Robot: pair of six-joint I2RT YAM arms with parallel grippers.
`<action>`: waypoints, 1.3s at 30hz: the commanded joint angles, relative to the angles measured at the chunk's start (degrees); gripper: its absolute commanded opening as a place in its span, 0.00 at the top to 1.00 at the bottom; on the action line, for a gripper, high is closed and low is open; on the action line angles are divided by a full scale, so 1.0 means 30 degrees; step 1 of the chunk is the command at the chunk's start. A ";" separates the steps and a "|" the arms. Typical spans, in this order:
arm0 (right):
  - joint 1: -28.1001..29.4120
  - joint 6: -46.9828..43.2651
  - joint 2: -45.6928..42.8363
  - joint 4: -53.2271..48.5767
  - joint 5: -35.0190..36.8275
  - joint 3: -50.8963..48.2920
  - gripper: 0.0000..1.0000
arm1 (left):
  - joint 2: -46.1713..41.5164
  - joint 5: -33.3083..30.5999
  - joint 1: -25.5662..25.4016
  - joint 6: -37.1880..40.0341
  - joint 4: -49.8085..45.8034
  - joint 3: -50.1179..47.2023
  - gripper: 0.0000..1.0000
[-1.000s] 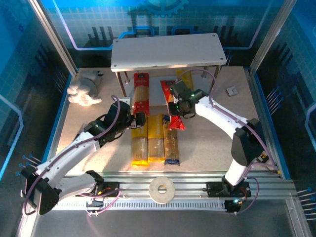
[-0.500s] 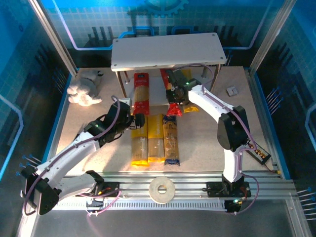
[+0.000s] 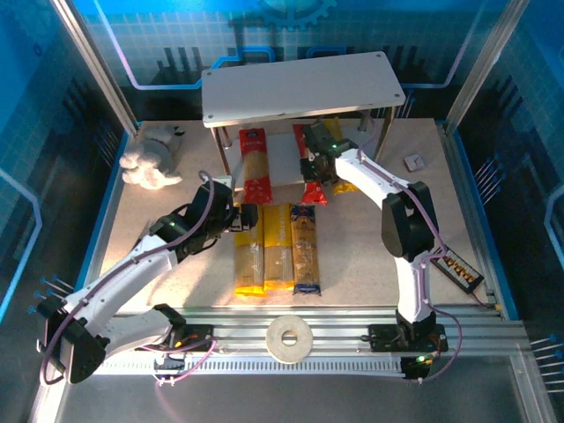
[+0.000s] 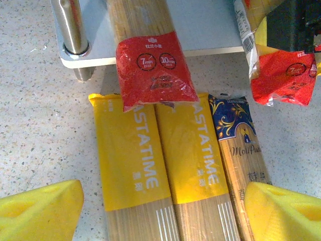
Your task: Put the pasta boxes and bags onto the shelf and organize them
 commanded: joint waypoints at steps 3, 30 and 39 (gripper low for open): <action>-0.0062 -0.0682 0.0053 0.2638 0.1285 0.0390 0.80 | -0.0498 -0.0409 0.0138 0.0249 -0.0485 0.0639 0.15; 0.0005 -0.1729 0.0227 0.3878 0.1566 0.0395 0.12 | -0.0479 0.1011 -0.0175 -0.0960 -0.0485 -0.0642 0.14; 0.0330 -0.1625 -0.4848 0.5361 0.1464 -0.4602 0.05 | 0.0227 0.0687 -0.1638 -0.2667 -0.0201 -0.2251 0.11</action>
